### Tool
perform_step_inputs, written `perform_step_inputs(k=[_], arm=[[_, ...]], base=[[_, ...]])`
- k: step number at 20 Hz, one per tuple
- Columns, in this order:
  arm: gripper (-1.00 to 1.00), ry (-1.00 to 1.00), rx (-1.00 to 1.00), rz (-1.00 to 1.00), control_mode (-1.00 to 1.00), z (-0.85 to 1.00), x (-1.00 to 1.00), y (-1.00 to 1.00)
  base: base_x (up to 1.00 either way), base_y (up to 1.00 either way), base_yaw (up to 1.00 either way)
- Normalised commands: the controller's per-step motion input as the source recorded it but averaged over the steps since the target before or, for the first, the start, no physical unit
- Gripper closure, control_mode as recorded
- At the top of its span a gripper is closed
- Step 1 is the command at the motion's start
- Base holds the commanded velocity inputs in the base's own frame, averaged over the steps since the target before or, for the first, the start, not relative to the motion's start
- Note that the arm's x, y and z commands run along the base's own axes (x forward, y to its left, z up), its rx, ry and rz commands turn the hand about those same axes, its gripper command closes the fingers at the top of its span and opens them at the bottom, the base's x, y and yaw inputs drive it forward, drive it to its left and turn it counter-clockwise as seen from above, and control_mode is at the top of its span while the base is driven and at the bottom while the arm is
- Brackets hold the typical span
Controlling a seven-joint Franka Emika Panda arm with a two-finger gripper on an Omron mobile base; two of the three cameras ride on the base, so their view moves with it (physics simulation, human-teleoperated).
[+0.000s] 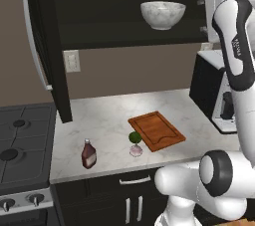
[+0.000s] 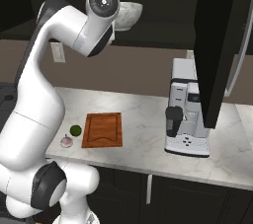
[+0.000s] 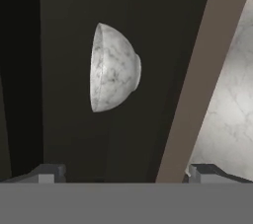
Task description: Open the cabinet. Place the bowl and condiment on the counter. Then place the lime and garlic on the cutting board.
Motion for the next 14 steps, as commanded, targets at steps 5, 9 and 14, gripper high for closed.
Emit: perform_step_inputs(k=[5, 9, 14], arm=[[-1.0, 0.0, 0.0, 0.01, -1.0, -0.07, 0.28, 0.0], [-1.0, 0.0, 0.0, 0.01, -1.0, -0.08, 0.28, 0.0], [-1.0, 0.0, 0.0, 0.01, -1.0, -0.01, 0.19, 0.0]], base=[[0.0, 0.0, 0.0], [0.0, 0.0, 0.0], [0.0, 0.0, 0.0]])
